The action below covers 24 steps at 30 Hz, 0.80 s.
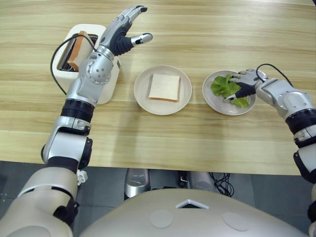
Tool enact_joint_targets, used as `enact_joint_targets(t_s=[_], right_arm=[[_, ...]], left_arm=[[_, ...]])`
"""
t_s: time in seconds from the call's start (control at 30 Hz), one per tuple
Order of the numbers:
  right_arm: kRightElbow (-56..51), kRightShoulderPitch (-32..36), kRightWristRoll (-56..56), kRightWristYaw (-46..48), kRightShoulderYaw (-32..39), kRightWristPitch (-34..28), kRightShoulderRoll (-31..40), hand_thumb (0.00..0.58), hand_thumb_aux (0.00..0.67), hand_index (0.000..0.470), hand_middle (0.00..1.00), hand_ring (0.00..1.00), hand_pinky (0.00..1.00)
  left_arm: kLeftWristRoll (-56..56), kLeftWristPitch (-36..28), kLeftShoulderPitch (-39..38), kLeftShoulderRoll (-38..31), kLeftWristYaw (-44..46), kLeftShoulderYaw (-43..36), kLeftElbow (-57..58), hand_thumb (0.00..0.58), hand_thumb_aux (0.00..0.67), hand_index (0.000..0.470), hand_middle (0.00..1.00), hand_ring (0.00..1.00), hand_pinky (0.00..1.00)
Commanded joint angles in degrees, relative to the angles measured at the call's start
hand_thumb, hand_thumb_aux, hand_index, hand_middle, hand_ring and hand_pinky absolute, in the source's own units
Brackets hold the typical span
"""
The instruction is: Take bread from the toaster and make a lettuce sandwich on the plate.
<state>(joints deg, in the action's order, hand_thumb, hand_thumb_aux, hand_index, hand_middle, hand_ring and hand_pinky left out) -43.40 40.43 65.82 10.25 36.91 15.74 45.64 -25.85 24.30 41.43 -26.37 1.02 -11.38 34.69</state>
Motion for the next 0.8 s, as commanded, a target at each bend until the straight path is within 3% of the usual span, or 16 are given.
enact_joint_targets(t_s=[0.03, 0.1, 0.13, 0.17, 0.2, 0.37, 0.4, 0.43, 0.47, 0.5, 0.8], right_arm=[[-3.2, 0.62, 1.83, 0.29, 2.68, -0.45, -1.5, 0.0, 0.0, 0.0, 0.0, 0.0, 0.0], [-4.67, 0.95, 2.49, -0.2, 3.65, -0.41, -2.27, 0.0, 0.0, 0.0, 0.0, 0.0, 0.0], [-5.49, 0.98, 2.5, -0.7, 4.05, -0.31, -2.79, 0.079, 0.047, 0.032, 0.0, 0.0, 0.0], [-6.28, 0.99, 2.44, -1.29, 4.35, -0.21, -3.44, 0.46, 0.365, 0.251, 0.0, 0.0, 0.0], [-6.96, 0.95, 2.34, -1.65, 4.62, -0.09, -4.03, 0.58, 0.67, 0.46, 0.0, 0.0, 0.0], [-9.55, 0.45, 1.89, -2.96, 5.57, 0.35, -5.75, 0.58, 0.67, 0.46, 0.0, 0.0, 0.0], [-10.01, 0.45, 1.74, -3.34, 5.61, 0.6, -6.01, 0.58, 0.67, 0.46, 0.07, 0.07, 0.07], [-10.42, 0.48, 1.55, -3.65, 5.59, 0.86, -6.25, 0.58, 0.67, 0.46, 0.54, 0.54, 0.54], [-10.73, 0.52, 1.52, -4.11, 5.65, 1.06, -6.45, 0.58, 0.67, 0.46, 0.54, 0.54, 0.54], [-11.0, 0.57, 1.47, -4.58, 5.72, 1.33, -6.64, 0.58, 0.67, 0.46, 1.0, 1.0, 1.0], [-13.3, 0.86, 1.75, -7.68, 6.62, 2.07, -7.59, 0.58, 0.67, 0.46, 1.0, 1.0, 1.0]], left_arm=[[1.29, -0.48, -1.49, 0.11, 1.43, 0.52, -1.81, 0.0, 0.0, 0.0, 0.0, 0.0, 0.0], [1.25, -0.73, -1.69, 0.11, 1.51, 0.54, -2.39, 0.0, 0.0, 0.0, 0.0, 0.0, 0.0], [1.43, -0.78, -1.66, 0.27, 1.73, 0.54, -2.32, 0.0, 0.0, 0.0, 0.0, 0.0, 0.0], [1.36, -0.87, -1.63, 0.34, 1.77, 0.5, -2.32, 0.0, 0.0, 0.0, 0.0, 0.0, 0.0], [1.33, -0.92, -1.62, 0.4, 1.82, 0.51, -2.32, 0.0, 0.0, 0.0, 0.0, 0.0, 0.0], [1.52, -1.1, -1.76, 0.37, 1.96, 0.7, -2.55, 0.0, 0.0, 0.0, 0.0, 0.0, 0.0], [1.29, -1.15, -1.75, 0.28, 1.84, 0.63, -2.63, 0.0, 0.0, 0.0, 0.0, 0.0, 0.0], [1.19, -1.18, -1.76, 0.24, 1.76, 0.61, -2.67, 0.0, 0.0, 0.0, 0.0, 0.0, 0.0], [1.46, -1.13, -1.76, 0.31, 1.95, 0.68, -2.59, 0.0, 0.0, 0.0, 0.0, 0.0, 0.0], [1.49, -1.11, -1.76, 0.32, 1.97, 0.68, -2.57, 0.0, 0.0, 0.0, 0.0, 0.0, 0.0], [2.09, -1.12, -1.61, 0.78, 2.89, 0.59, -2.42, 0.0, 0.0, 0.0, 0.0, 0.0, 0.0]])
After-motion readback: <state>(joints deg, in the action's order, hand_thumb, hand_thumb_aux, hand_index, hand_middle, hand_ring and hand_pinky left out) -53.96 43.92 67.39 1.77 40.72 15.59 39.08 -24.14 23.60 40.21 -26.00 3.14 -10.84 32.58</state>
